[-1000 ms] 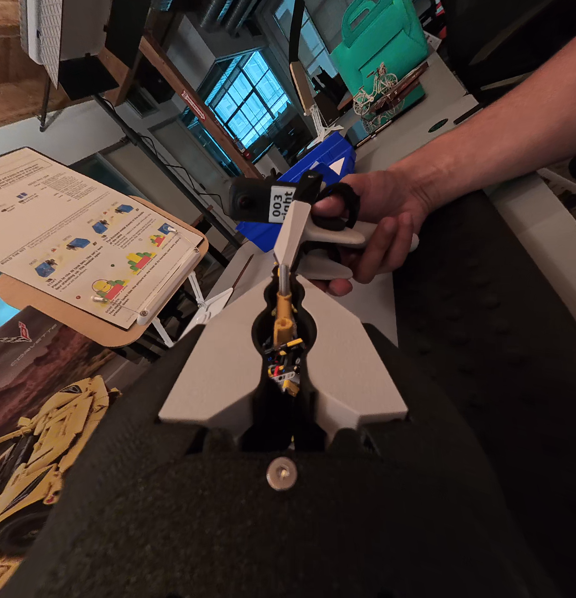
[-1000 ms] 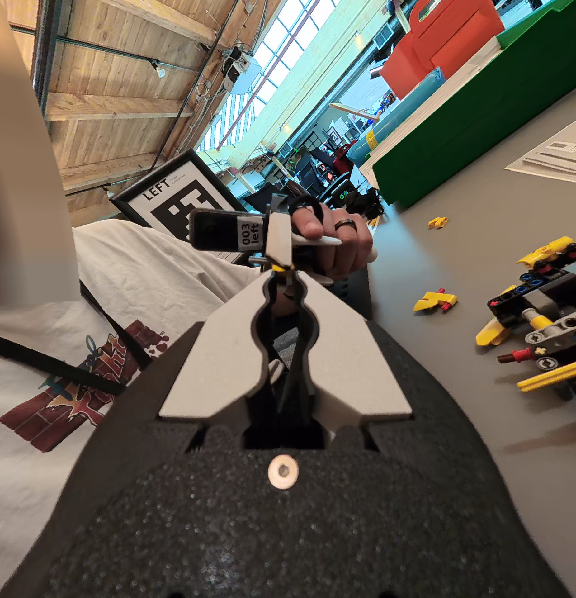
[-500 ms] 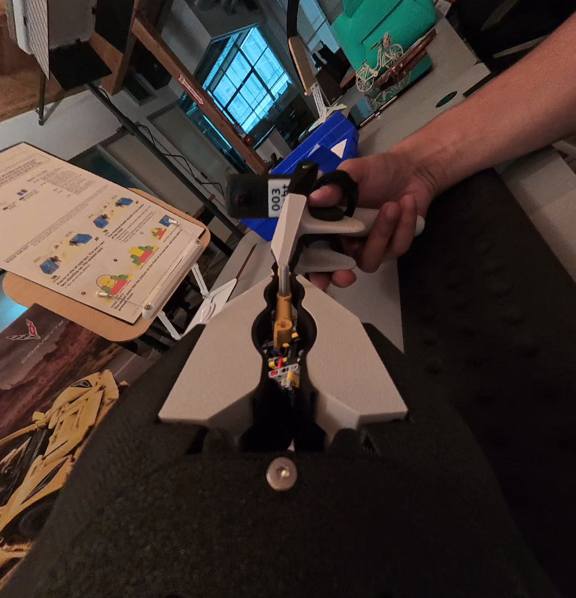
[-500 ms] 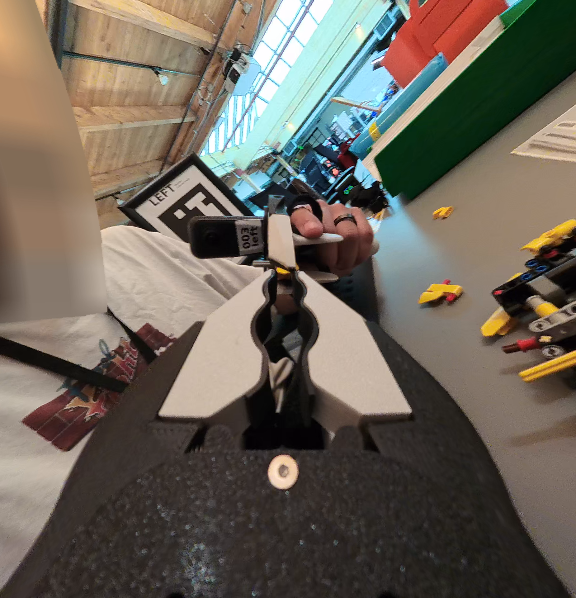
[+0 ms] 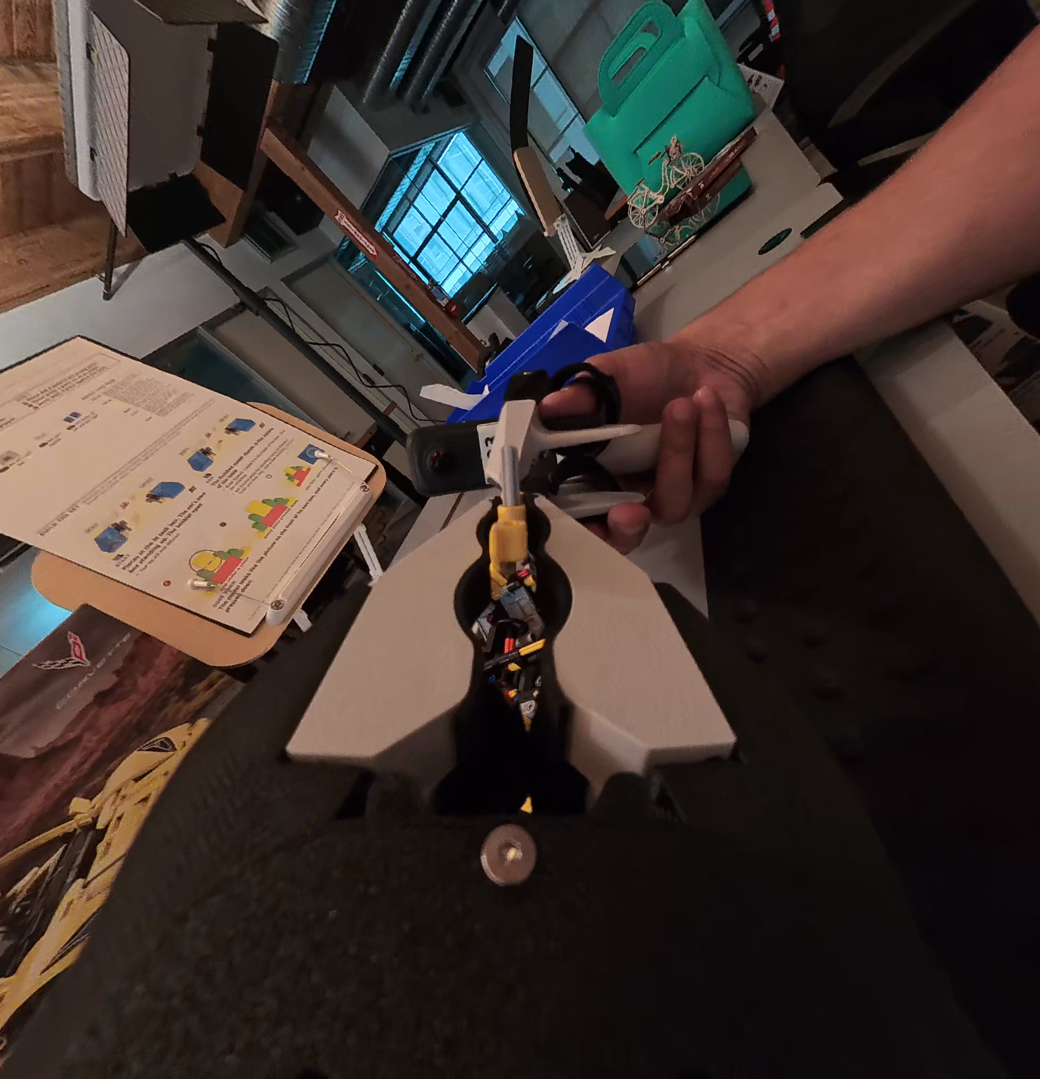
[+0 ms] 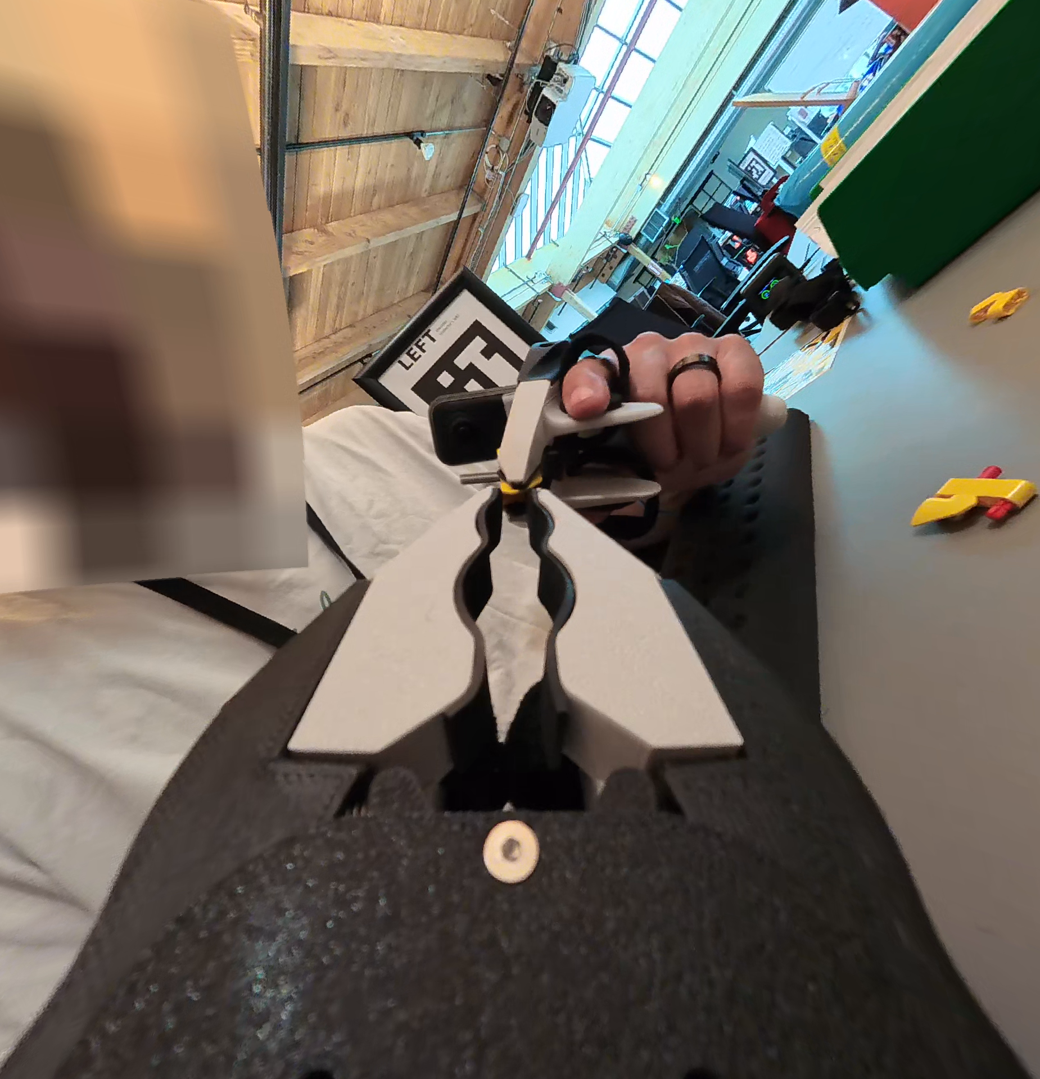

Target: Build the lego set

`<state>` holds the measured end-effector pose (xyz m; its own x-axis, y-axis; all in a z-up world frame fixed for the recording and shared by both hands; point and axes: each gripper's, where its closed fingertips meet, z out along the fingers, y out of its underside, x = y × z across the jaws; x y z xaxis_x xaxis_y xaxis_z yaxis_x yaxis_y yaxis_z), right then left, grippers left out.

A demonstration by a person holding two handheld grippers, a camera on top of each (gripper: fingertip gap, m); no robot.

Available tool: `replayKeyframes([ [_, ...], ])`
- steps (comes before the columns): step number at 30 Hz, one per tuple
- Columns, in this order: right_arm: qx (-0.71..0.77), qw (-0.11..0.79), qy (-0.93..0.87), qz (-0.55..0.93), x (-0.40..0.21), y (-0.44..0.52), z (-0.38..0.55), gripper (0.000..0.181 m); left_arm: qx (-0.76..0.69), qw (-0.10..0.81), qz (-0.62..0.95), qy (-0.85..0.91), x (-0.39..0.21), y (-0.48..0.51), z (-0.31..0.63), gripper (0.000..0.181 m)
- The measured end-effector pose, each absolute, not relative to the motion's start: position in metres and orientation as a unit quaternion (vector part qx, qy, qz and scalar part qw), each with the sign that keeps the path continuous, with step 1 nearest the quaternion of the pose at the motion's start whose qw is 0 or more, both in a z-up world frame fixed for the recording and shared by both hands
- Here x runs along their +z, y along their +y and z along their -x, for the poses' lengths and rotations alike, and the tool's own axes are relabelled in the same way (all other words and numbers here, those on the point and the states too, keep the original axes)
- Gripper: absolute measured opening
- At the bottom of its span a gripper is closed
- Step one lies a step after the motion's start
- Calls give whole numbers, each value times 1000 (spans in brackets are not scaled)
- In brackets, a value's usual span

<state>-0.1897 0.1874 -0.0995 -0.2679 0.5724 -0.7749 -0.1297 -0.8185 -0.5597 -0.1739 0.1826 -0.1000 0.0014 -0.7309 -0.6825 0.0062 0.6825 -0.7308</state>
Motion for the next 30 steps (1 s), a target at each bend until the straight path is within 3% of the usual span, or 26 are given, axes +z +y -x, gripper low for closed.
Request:
replayKeyframes([
  [4,766,231,-197,567,-101,189,189,7,-299,632,304,647,-103,185,173,7],
  [9,662,347,-178,640,-114,220,165,10,-303,599,413,615,-113,228,178,7],
  [15,330,503,-226,766,-126,244,76,20,-312,553,549,544,-131,283,191,7],
  [17,235,480,-220,816,-139,240,41,21,-315,548,556,540,-132,285,191,7],
  [21,114,353,-195,908,-196,208,-9,22,-311,548,544,554,-133,279,188,7],
  [30,149,308,-258,904,-238,183,6,23,-295,548,518,587,-138,268,182,7],
])
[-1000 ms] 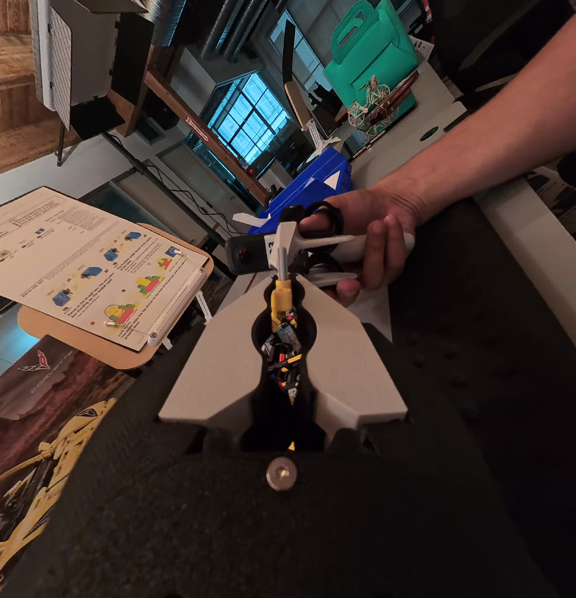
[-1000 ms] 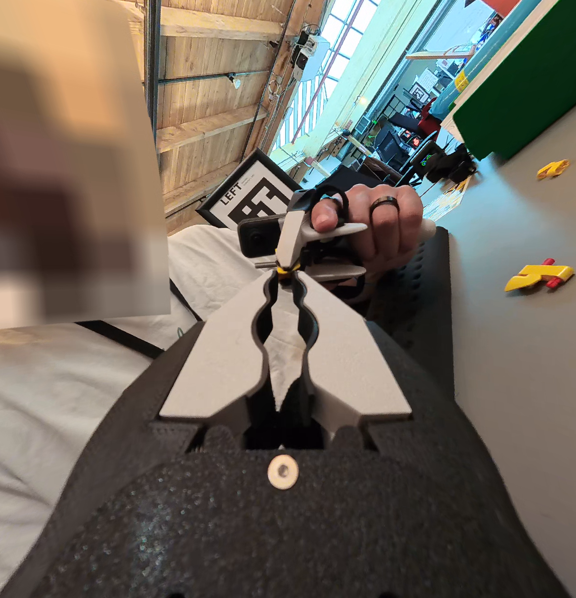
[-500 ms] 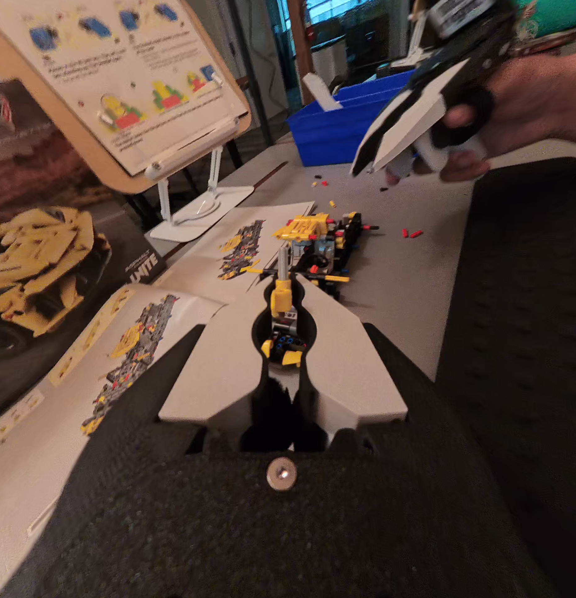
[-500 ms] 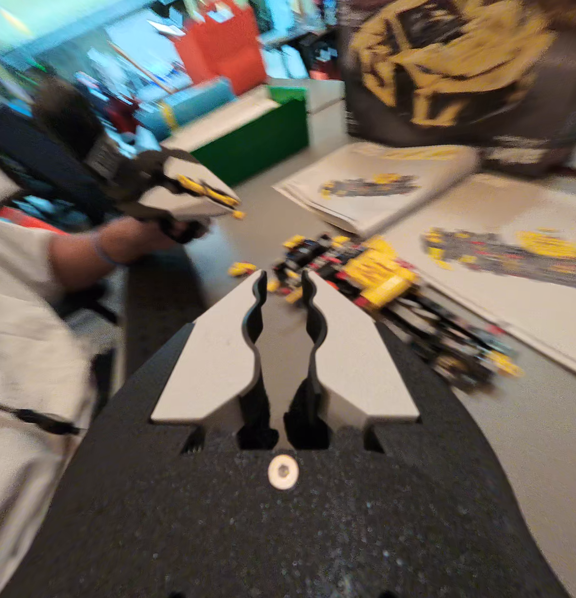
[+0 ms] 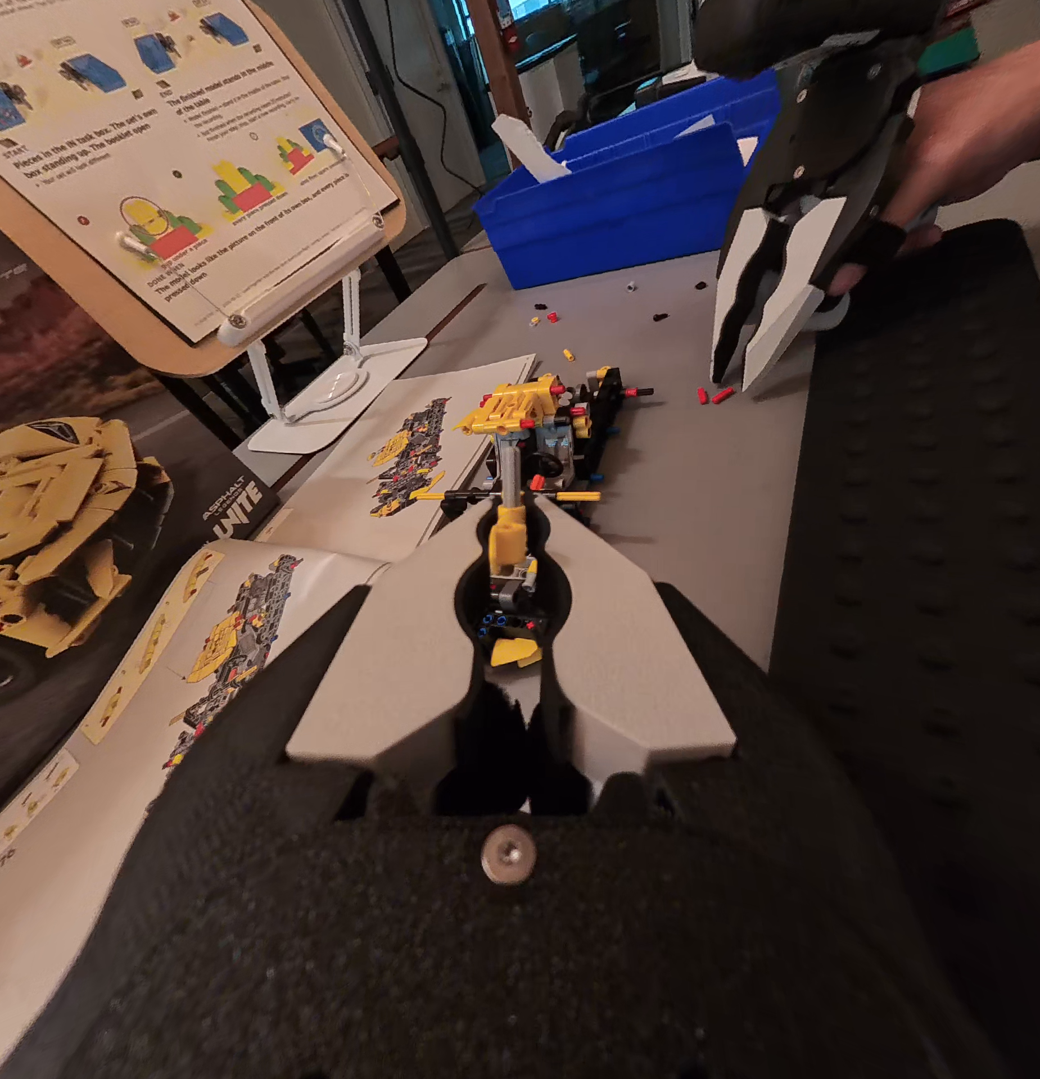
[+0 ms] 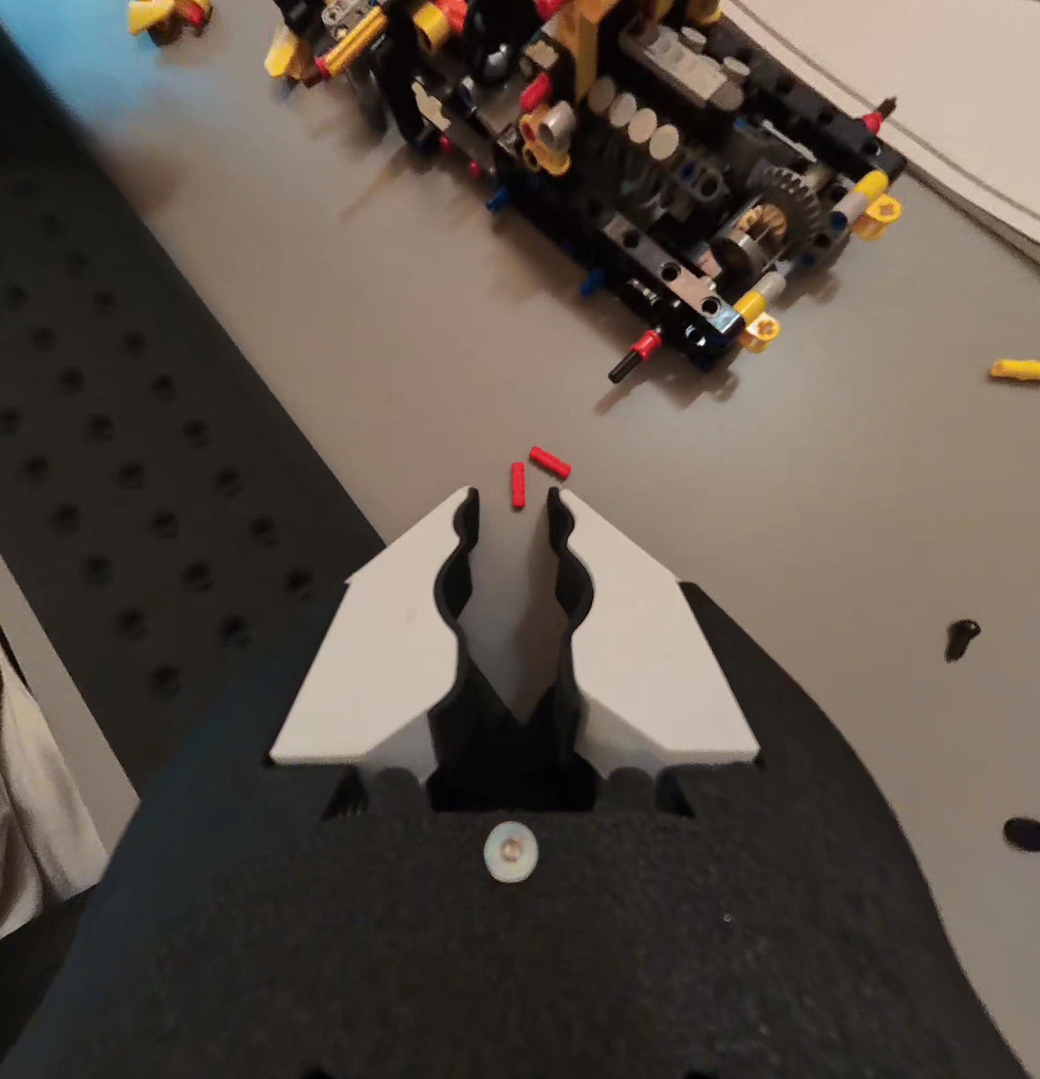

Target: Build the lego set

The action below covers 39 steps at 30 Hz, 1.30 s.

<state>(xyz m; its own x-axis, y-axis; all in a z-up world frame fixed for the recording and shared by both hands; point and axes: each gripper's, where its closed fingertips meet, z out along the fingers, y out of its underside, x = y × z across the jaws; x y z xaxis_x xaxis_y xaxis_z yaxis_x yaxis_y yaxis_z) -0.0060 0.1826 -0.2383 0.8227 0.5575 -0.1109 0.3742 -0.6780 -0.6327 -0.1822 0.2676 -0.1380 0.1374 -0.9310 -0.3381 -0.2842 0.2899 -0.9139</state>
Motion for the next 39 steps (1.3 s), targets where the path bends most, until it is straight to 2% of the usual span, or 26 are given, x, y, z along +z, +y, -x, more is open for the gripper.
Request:
replayKeyframes([
  [6,104,316,-303,893,-243,190,8,3,-321,522,531,585,-143,266,182,7],
  [9,109,315,-314,889,-242,191,18,3,-340,507,535,585,-144,261,178,7],
  [15,314,531,-284,734,-140,212,125,3,-460,445,540,546,-128,239,166,7],
  [18,380,565,-244,691,-118,221,157,3,-512,427,534,520,-117,230,165,7],
  [26,425,563,-217,675,-113,231,183,3,-518,431,543,501,-114,236,169,7],
  [34,336,586,-221,704,-124,241,175,3,-492,457,539,508,-113,238,168,8],
  [39,337,594,-227,694,-120,238,176,3,-490,459,545,503,-114,243,170,7],
])
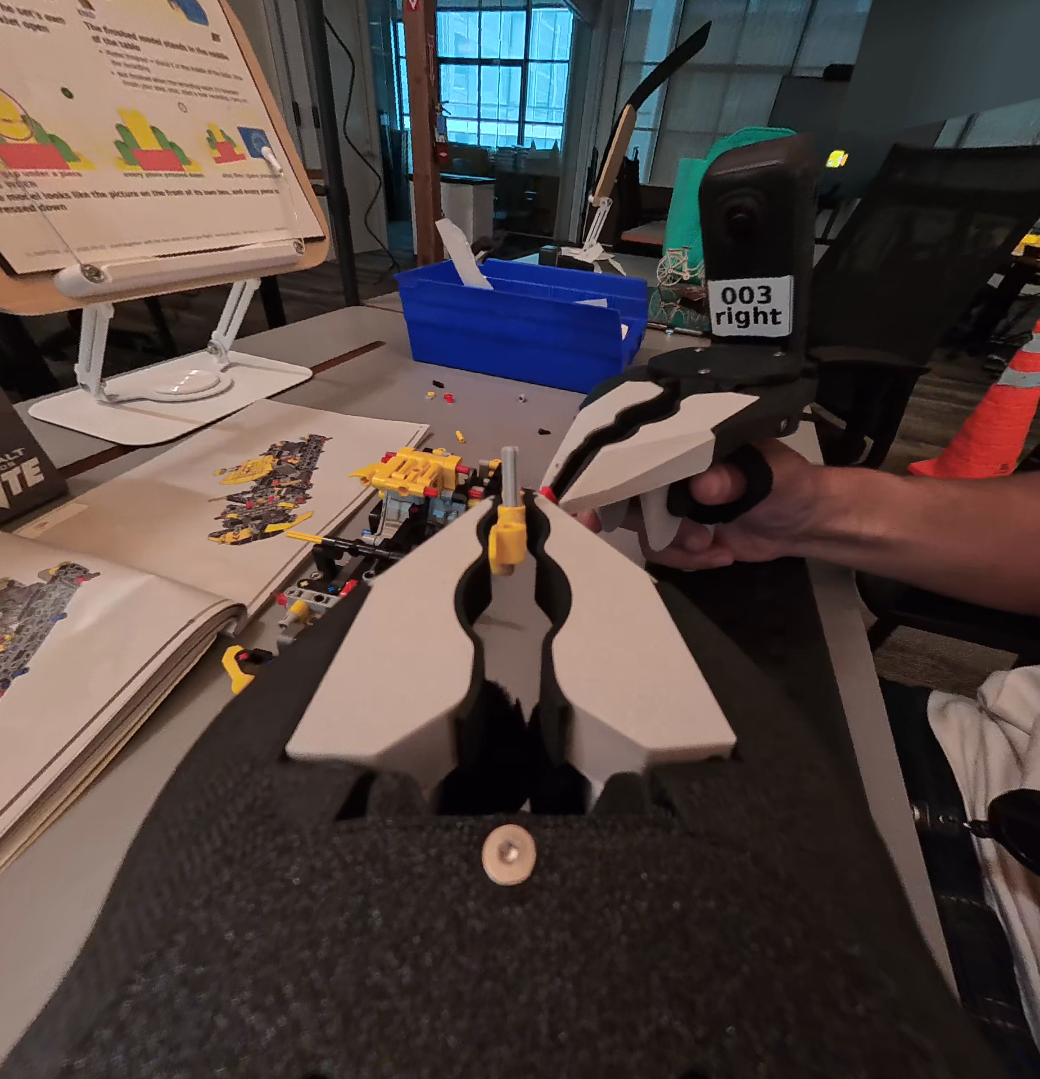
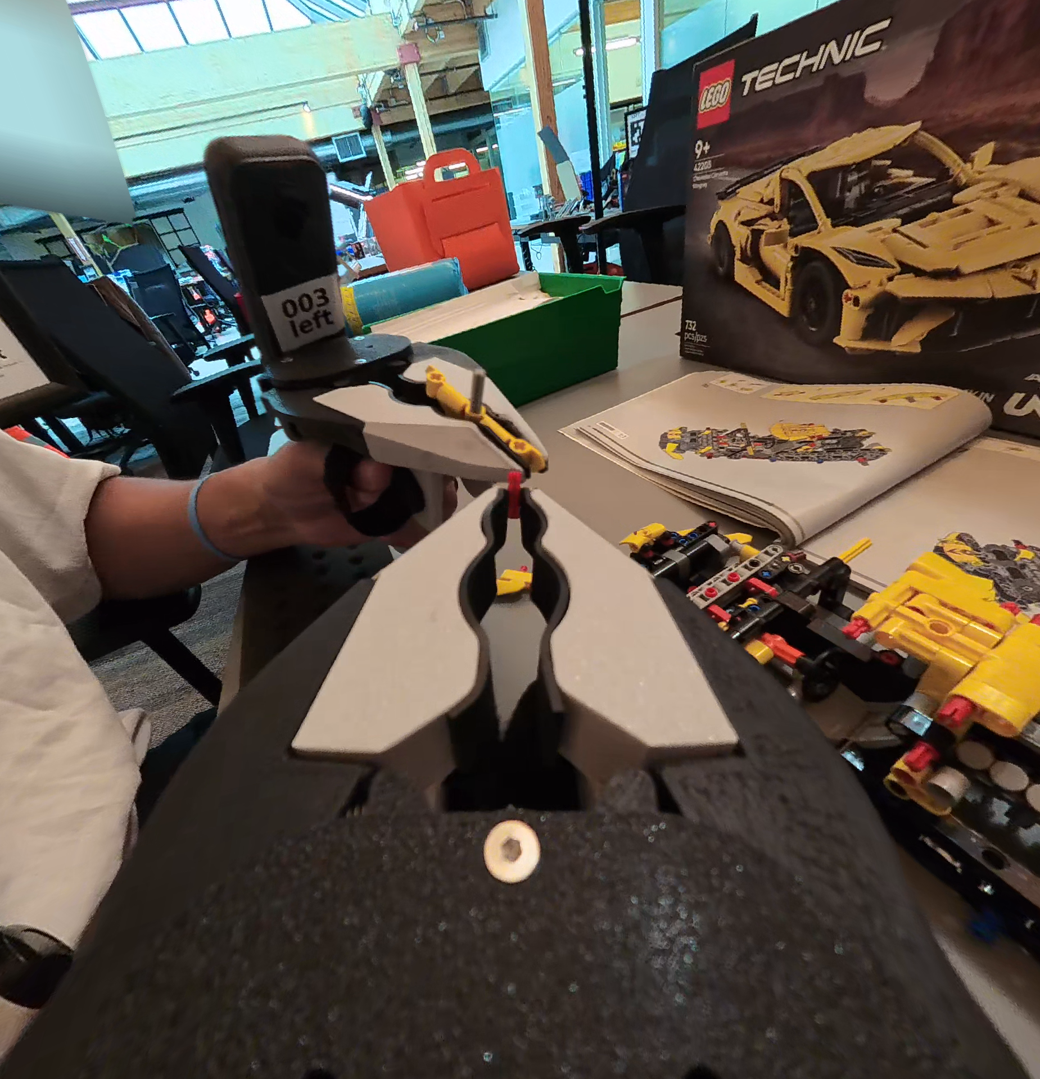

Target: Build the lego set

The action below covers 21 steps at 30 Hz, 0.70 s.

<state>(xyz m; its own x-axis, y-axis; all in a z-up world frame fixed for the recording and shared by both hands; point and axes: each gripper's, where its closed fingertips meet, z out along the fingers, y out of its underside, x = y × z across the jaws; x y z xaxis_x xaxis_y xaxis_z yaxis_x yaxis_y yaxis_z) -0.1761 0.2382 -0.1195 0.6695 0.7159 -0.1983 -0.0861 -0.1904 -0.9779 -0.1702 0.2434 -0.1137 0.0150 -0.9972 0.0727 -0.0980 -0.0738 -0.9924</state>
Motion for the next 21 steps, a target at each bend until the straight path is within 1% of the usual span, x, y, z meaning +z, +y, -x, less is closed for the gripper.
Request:
replayKeyframes([
  [15,354,568,-229,707,-129,238,181,3,-476,457,538,524,-119,238,167,7],
  [21,370,588,-204,690,-118,240,170,3,-374,522,514,569,-127,251,175,7],
])
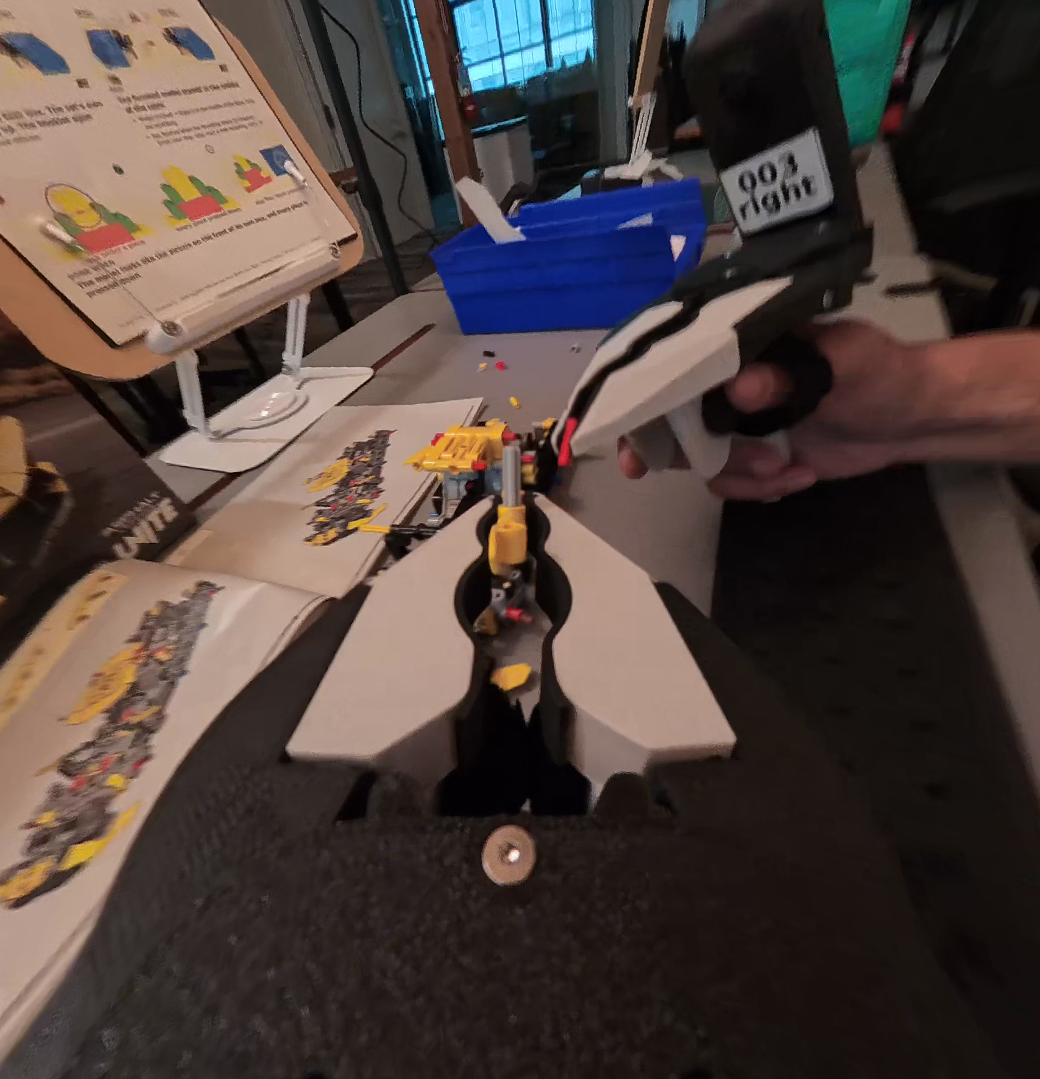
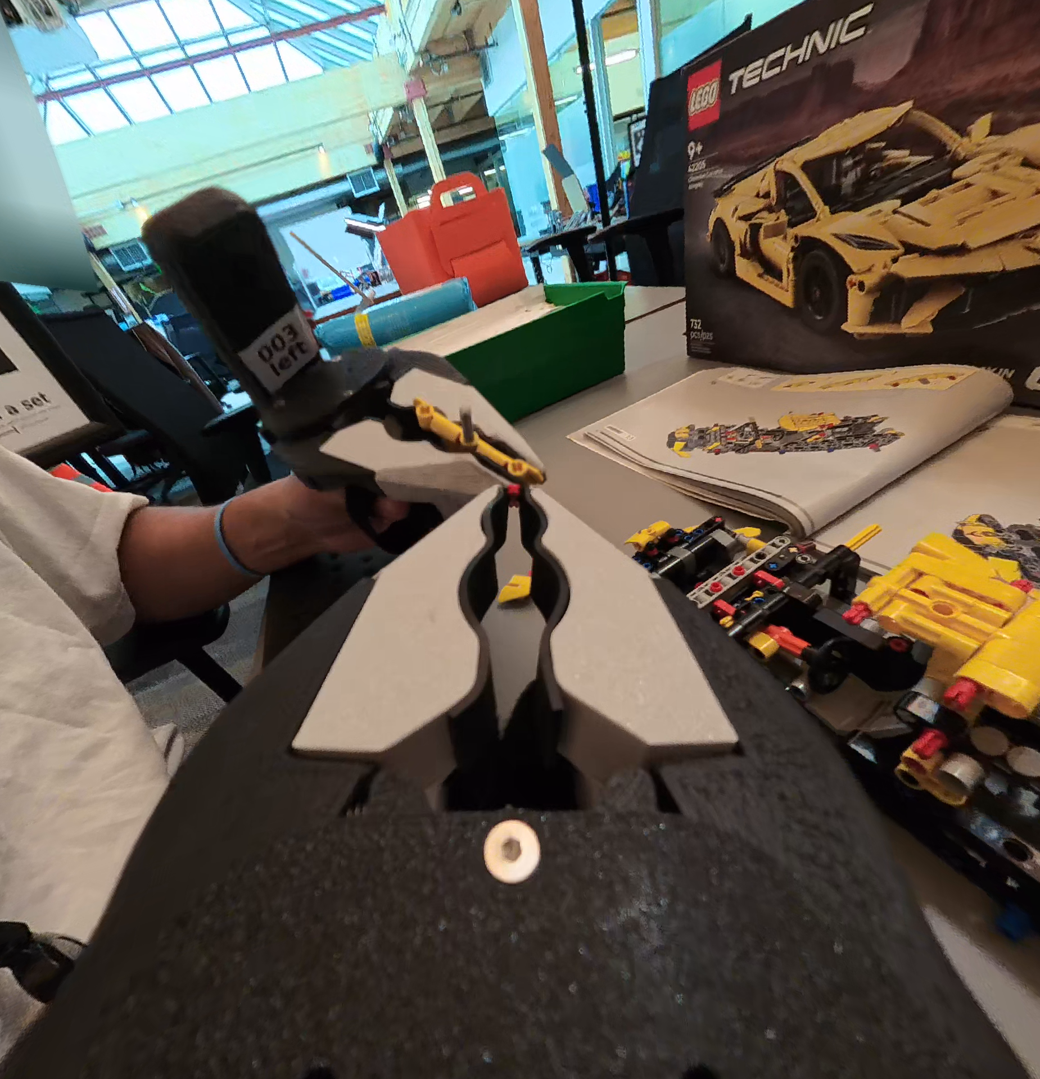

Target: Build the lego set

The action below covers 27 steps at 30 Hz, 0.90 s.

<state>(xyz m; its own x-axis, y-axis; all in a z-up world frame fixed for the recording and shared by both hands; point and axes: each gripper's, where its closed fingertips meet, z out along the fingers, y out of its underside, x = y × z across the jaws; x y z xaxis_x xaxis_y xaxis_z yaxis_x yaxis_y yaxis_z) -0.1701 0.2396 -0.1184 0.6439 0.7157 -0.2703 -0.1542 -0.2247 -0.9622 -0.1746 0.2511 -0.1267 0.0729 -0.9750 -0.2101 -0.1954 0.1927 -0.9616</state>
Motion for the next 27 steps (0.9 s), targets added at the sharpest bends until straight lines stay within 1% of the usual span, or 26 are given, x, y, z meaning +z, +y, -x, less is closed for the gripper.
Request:
replayKeyframes([
  [3,369,603,-209,676,-112,237,171,3,-332,561,471,594,-122,243,173,7],
  [8,350,615,-227,669,-110,235,178,3,-315,582,445,603,-118,235,169,7],
  [14,341,625,-232,663,-107,234,177,3,-316,574,447,608,-120,232,167,7],
  [27,336,615,-252,668,-113,232,181,4,-302,574,440,621,-123,230,169,7],
])
